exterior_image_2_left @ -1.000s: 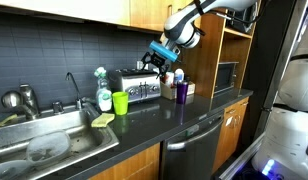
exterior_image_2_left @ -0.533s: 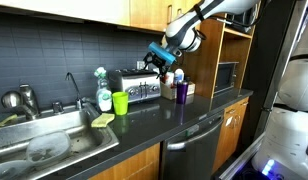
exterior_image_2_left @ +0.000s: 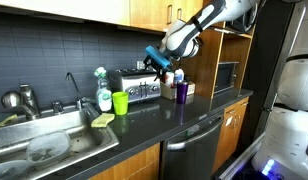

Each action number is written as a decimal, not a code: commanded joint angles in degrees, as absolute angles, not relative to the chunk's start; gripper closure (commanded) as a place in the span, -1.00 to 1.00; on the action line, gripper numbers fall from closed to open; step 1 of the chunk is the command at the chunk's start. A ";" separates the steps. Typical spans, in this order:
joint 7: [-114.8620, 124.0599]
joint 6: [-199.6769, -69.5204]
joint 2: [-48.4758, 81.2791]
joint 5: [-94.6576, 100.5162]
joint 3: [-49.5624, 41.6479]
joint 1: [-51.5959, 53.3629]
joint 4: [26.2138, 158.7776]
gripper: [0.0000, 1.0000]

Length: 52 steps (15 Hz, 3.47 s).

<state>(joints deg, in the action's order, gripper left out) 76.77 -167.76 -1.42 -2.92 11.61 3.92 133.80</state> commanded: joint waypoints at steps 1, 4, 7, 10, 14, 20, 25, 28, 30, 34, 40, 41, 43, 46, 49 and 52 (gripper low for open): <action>86.13 -170.87 0.57 4.61 11.56 3.08 133.08 -0.27; 92.60 -171.09 1.16 10.50 11.05 2.98 132.55 0.20; 98.89 -170.70 1.39 16.37 10.52 2.95 131.85 0.65; 104.62 -170.32 1.91 21.30 10.25 2.90 130.80 1.00; 110.80 -169.96 3.23 26.44 9.85 3.15 129.23 1.00; 116.77 -169.11 5.31 32.12 9.04 3.44 127.33 1.00; 118.59 -168.77 6.95 33.78 8.50 3.53 126.67 1.00; 118.73 -168.67 7.83 33.70 8.27 3.68 126.43 1.00; 118.67 -168.75 8.49 33.44 8.23 3.74 126.28 1.00; 118.17 -168.84 9.75 33.07 8.26 3.84 125.70 1.00; 117.81 -168.67 10.93 32.65 8.27 3.95 125.30 1.00; 117.84 -168.69 11.10 32.77 8.22 3.99 125.34 1.00; 117.68 -168.74 11.41 32.70 8.25 3.96 125.34 1.00; 117.56 -168.66 11.89 32.87 8.16 4.00 125.11 1.00; 117.48 -168.58 12.62 32.95 8.09 4.06 124.72 1.00; 117.42 -168.36 13.18 33.01 8.05 4.15 124.46 1.00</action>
<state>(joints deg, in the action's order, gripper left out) 116.26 -169.36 11.43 31.59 8.79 3.33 126.11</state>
